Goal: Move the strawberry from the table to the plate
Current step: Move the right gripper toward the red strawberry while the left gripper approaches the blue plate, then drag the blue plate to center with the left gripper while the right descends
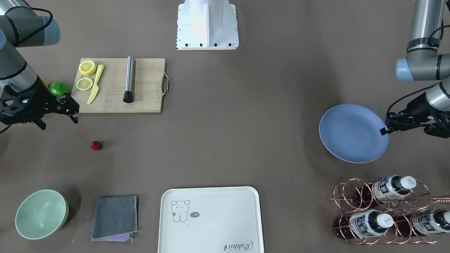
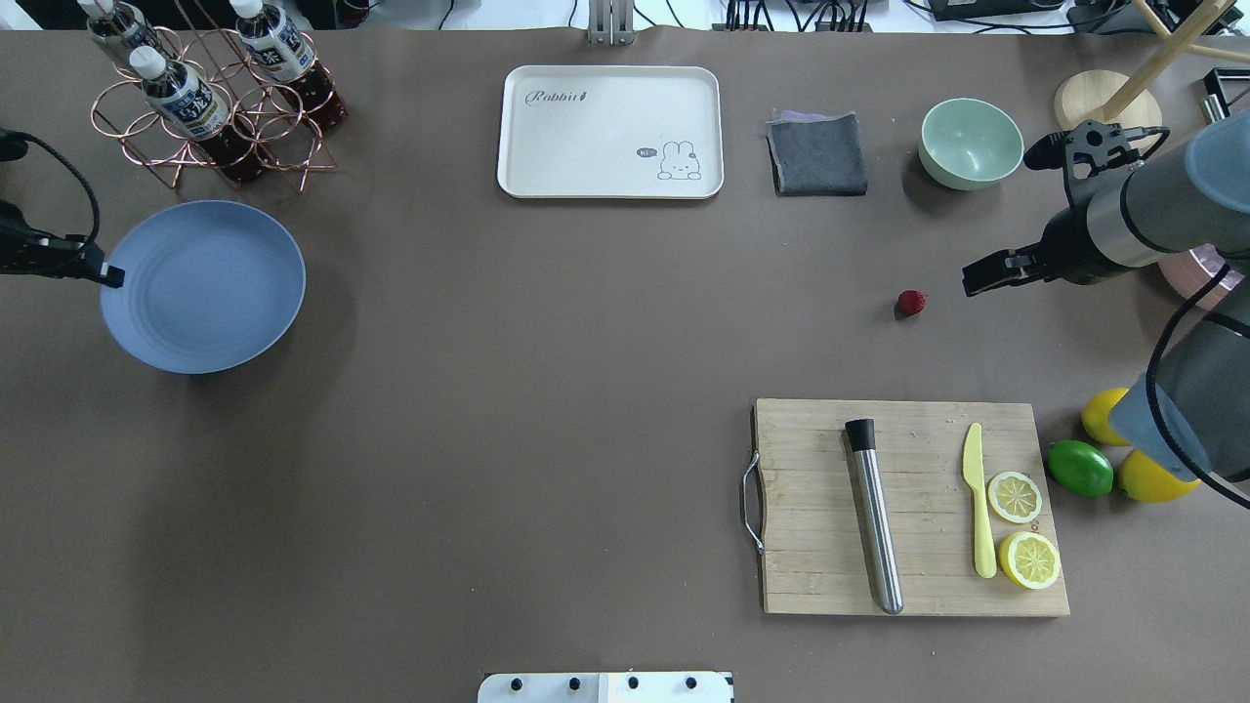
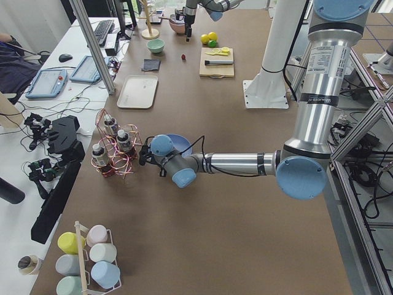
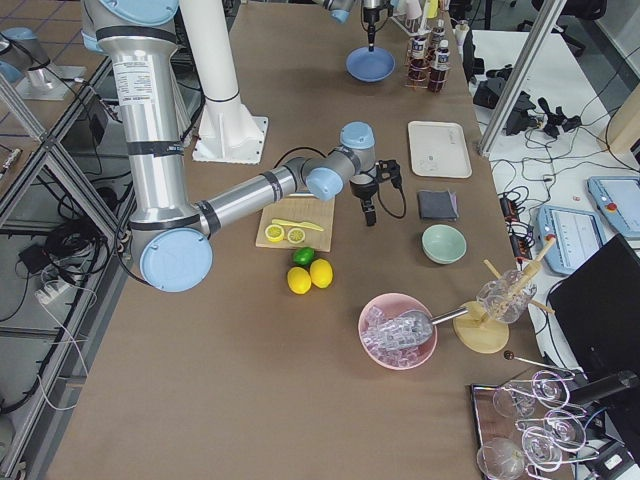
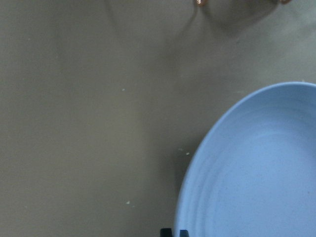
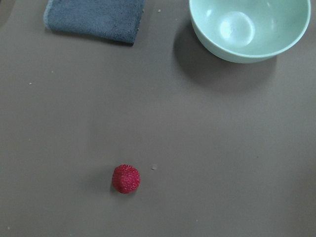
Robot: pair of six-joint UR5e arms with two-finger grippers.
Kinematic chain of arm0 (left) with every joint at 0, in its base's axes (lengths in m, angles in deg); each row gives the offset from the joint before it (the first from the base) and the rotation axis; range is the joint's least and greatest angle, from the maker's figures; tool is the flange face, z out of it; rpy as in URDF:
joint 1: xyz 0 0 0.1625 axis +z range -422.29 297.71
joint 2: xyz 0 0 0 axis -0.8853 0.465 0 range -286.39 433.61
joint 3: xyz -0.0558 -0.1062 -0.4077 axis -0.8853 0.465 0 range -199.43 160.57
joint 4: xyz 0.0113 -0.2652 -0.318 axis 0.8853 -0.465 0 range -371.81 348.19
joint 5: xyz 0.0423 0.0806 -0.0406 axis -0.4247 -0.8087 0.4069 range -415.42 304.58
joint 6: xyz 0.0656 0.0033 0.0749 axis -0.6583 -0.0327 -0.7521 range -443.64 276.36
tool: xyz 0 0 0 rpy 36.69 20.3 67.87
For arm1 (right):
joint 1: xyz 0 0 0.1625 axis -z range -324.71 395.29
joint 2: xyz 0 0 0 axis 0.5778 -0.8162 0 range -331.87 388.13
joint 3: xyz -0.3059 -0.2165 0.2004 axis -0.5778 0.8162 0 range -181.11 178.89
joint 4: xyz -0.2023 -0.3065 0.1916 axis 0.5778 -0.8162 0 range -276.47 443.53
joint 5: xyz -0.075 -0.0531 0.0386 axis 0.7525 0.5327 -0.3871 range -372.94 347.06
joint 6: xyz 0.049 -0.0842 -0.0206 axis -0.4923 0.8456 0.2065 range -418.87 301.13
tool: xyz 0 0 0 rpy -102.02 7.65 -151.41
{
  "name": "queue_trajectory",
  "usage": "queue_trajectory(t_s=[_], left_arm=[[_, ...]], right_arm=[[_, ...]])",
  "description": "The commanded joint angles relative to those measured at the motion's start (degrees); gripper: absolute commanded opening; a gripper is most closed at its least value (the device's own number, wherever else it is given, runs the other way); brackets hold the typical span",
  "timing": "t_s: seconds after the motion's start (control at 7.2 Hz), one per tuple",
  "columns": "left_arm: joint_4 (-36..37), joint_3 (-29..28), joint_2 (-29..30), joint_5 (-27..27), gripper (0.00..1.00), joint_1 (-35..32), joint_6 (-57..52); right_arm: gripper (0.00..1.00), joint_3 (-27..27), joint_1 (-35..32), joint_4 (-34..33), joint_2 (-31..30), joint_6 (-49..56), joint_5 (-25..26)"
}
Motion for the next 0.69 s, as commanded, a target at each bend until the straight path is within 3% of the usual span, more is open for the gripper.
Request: queue_trajectory(t_s=[0.0, 0.56], left_arm=[[0.2, 4.8, 4.2, -4.4, 0.0, 6.0, 13.6], [1.0, 4.9, 16.8, -20.5, 0.0, 22.6, 33.3]], right_arm=[[1.0, 2.3, 2.7, 0.0, 2.8, -3.9, 0.2], [1.0, 4.9, 3.0, -0.1, 3.6, -3.9, 0.6]])
